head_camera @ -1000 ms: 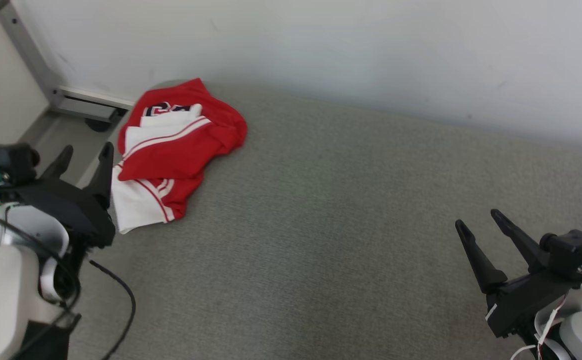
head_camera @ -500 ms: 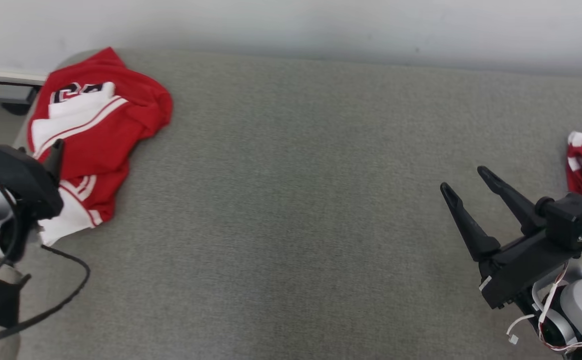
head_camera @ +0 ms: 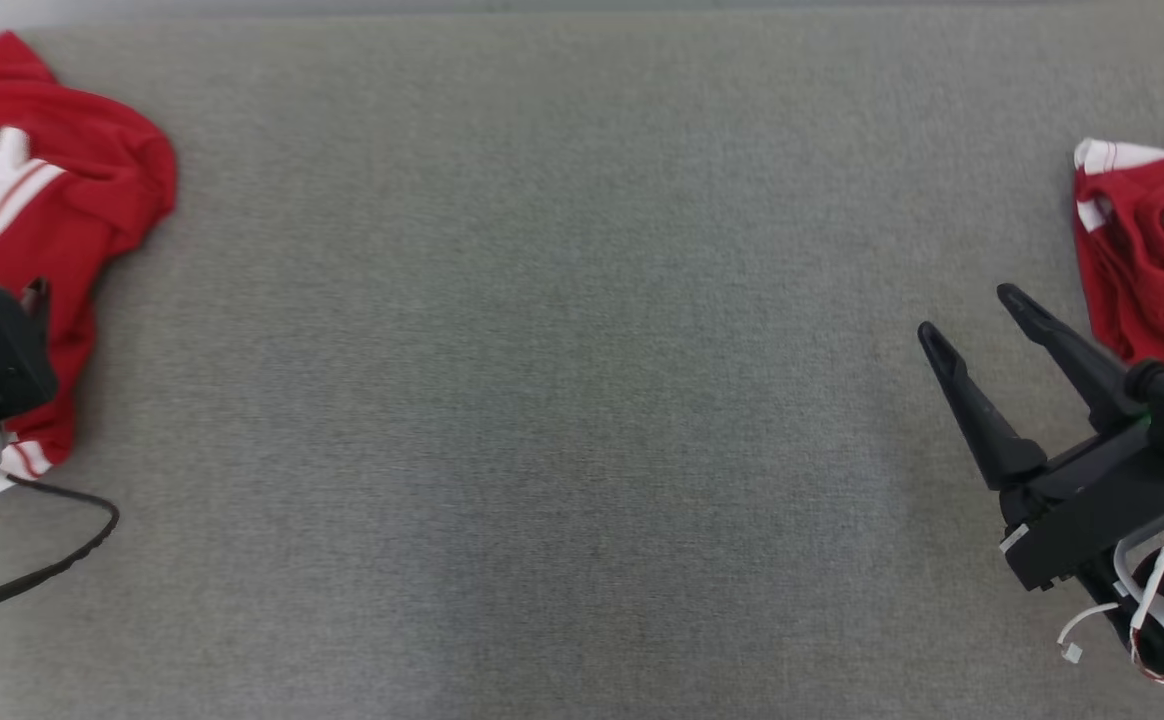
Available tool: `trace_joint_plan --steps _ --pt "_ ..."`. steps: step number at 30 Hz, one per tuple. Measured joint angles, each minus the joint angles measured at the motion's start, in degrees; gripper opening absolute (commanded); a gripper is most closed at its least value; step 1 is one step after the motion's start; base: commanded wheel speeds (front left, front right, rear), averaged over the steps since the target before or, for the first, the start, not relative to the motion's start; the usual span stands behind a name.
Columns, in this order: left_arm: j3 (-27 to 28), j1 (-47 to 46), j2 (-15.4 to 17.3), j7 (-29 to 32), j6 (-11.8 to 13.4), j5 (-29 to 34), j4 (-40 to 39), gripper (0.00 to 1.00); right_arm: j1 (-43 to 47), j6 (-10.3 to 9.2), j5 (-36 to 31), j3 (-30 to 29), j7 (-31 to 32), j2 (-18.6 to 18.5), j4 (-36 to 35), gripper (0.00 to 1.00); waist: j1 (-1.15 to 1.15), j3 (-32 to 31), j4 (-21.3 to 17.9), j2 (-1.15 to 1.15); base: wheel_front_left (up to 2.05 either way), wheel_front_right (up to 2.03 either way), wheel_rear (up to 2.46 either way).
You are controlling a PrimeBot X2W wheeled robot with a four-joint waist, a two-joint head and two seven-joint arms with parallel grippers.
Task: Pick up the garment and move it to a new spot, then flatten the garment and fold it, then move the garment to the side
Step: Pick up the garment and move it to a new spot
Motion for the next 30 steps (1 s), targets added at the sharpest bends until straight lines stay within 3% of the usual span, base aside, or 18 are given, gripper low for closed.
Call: trace_joint_plan --steps 12,13,14,15,22,25,30 --pt "-3.0 -5.0 -1.9 5.2 3.5 3.2 7.5 1.00 0.4 -0.94 0.1 -2.8 0.0 -2.4 -1.5 1.00 -0.01 5.1 -2.2 -0.01 0.00 0.00 0.00" --pt "-3.8 -6.0 -2.0 5.5 3.9 3.5 8.6 0.50 0.5 -1.01 0.1 -3.0 0.0 -2.5 -1.6 1.00 -0.01 5.3 -1.9 -0.01 0.00 0.00 0.00" --pt "-4.2 -6.3 -2.1 5.5 4.1 3.9 8.8 0.39 0.7 -1.05 0.1 -3.3 0.0 -2.6 -1.8 1.00 -0.01 5.4 -1.7 -0.01 0.00 0.00 0.00" --pt "-4.4 -6.5 -2.2 5.5 4.3 4.3 9.0 0.00 0.8 -1.24 0.1 -3.3 0.0 -2.6 -1.8 1.00 -0.01 5.5 -1.6 -0.01 0.00 0.00 0.00" --pt "-5.1 -8.0 -2.2 5.4 4.0 4.8 11.3 0.00 1.5 -1.43 0.3 -3.3 0.4 -2.7 -1.6 1.00 -0.01 5.3 -0.8 -0.01 0.00 0.00 0.00" --pt "-4.4 -11.7 -2.7 3.5 0.9 3.6 13.1 0.00 1.5 -1.44 0.8 -3.4 0.4 -1.9 0.1 1.00 0.00 4.1 -0.4 -0.01 0.00 0.00 0.00" --pt "-4.5 -13.8 -4.7 0.6 -1.4 2.6 13.3 0.00 1.3 -1.44 1.5 -3.0 -0.2 0.2 2.6 1.00 -0.01 2.3 -0.2 -0.01 0.00 0.00 0.00"
